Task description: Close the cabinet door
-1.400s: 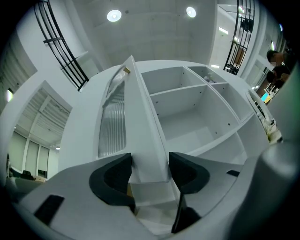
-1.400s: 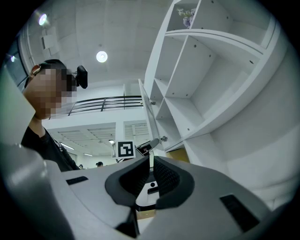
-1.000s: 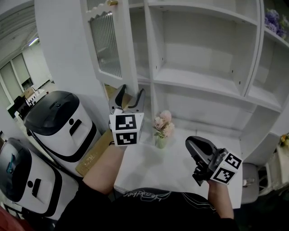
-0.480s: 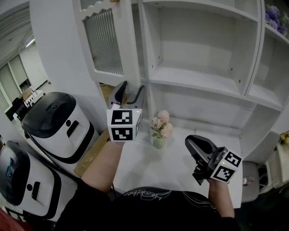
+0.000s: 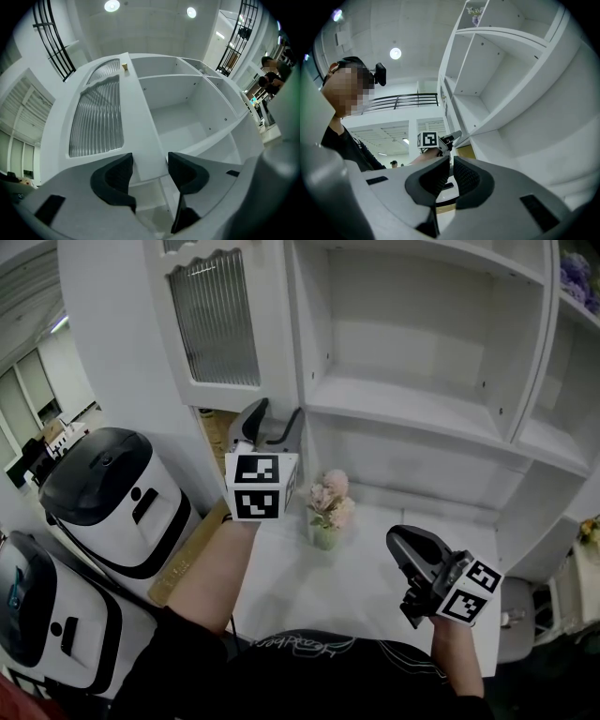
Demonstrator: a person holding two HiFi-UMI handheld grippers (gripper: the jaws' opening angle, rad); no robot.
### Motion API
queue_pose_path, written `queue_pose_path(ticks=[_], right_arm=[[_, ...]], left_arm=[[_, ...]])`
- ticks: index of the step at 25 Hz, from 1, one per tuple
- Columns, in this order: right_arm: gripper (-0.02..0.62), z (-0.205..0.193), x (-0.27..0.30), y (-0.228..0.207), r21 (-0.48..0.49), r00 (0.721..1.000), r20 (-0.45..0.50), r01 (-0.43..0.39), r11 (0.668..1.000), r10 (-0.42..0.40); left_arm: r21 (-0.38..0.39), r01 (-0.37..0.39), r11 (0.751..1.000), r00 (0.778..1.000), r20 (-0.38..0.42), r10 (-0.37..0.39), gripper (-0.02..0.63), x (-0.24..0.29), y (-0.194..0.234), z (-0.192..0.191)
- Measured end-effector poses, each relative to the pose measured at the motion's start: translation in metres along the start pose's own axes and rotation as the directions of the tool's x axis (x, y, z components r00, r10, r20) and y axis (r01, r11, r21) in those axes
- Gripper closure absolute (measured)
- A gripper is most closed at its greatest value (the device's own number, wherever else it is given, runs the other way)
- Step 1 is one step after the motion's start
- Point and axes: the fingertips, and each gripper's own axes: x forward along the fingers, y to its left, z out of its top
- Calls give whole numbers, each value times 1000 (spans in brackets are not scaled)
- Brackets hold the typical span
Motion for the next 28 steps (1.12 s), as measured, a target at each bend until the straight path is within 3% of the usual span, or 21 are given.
queue_pose_path(ticks=[19, 22, 24, 28], right_arm=[[541, 2, -13, -6, 4, 999, 12, 29, 1000, -30], [541, 1, -11, -3, 3, 1000, 14, 24, 1000, -24], [541, -2, -8, 0, 10, 1000, 11, 20, 1000, -20], [541, -8, -2, 4, 20, 1000, -4, 16, 1000, -16]], left_arm=[[-37, 66, 997, 996, -62, -68, 376, 25, 3, -4], [-84, 81, 993, 994, -64, -87, 397, 24, 6, -3], [-132, 88, 987, 993, -67, -98, 456, 23, 13, -3], [-222, 166, 961, 981, -57, -183, 500, 17, 17, 0]])
